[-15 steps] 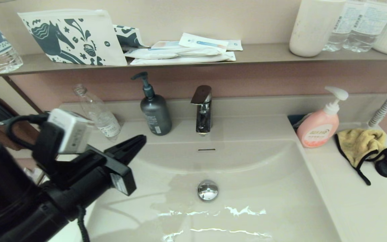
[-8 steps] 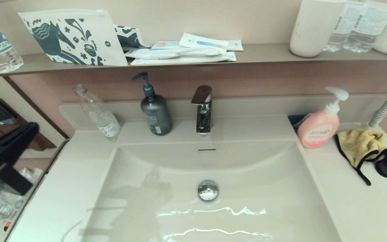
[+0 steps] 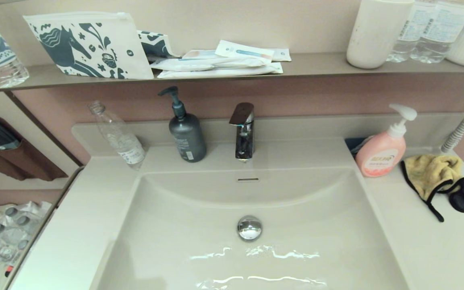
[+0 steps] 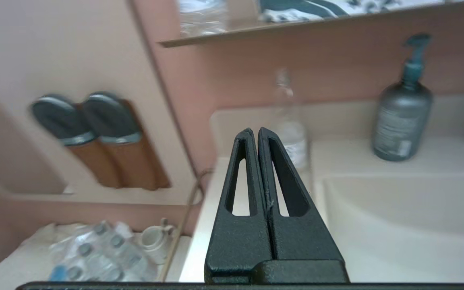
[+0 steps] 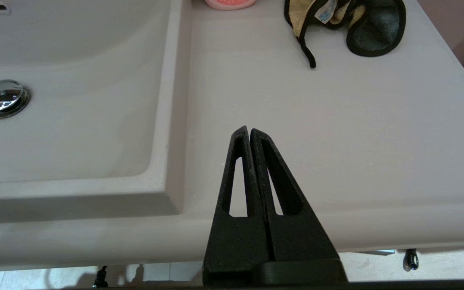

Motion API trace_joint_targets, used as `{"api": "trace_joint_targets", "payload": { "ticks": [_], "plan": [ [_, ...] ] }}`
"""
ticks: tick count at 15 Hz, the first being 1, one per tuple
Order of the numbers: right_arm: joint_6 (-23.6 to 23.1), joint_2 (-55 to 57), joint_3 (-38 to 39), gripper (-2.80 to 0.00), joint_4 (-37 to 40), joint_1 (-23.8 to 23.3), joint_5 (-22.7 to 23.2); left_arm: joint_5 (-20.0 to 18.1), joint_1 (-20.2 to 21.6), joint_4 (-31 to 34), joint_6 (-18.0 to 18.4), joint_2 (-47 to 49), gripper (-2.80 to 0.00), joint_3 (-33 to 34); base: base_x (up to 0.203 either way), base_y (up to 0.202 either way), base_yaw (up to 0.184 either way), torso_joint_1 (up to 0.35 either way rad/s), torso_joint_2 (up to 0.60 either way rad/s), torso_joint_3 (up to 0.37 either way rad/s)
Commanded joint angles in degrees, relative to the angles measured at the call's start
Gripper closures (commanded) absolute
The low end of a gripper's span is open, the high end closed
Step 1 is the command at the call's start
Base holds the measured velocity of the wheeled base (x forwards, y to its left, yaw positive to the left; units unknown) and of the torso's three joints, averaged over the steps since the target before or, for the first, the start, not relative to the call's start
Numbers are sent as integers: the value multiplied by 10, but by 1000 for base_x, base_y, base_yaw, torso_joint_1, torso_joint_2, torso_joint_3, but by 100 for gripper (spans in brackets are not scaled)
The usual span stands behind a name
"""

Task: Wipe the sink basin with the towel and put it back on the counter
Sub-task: Pick up the cloth

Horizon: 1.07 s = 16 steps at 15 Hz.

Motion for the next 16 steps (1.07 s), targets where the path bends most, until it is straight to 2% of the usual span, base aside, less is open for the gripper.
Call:
{"api": "trace_joint_targets", "payload": {
  "ticks": [1, 2, 4, 8, 10, 12, 14, 16],
  "plan": [
    [0, 0, 0, 0, 0, 0, 0, 5, 23, 29, -4, -71, 0, 3, 0, 0, 0, 0, 0, 0],
    [0, 0, 0, 0, 0, 1, 0, 4, 28, 61, -5, -84, 0, 4, 0, 0, 0, 0, 0, 0],
    [0, 0, 0, 0, 0, 0, 0, -13, 34, 82, -15, -113, 0, 19, 0, 0, 0, 0, 0, 0],
    [0, 0, 0, 0, 0, 0, 0, -93, 37, 103, -28, -201, 0, 90, 0, 0, 0, 0, 0, 0],
    [0, 0, 0, 0, 0, 1, 0, -121, 37, 108, -76, -203, 0, 108, 0, 0, 0, 0, 0, 0],
    [0, 0, 0, 0, 0, 1, 0, -157, 37, 108, -100, -203, 0, 138, 0, 0, 0, 0, 0, 0],
    [0, 0, 0, 0, 0, 0, 0, -178, 37, 107, -101, -203, 0, 174, 0, 0, 0, 0, 0, 0],
    [0, 0, 0, 0, 0, 1, 0, -179, 37, 129, -94, -203, 0, 177, 0, 0, 0, 0, 0, 0]
  ]
}}
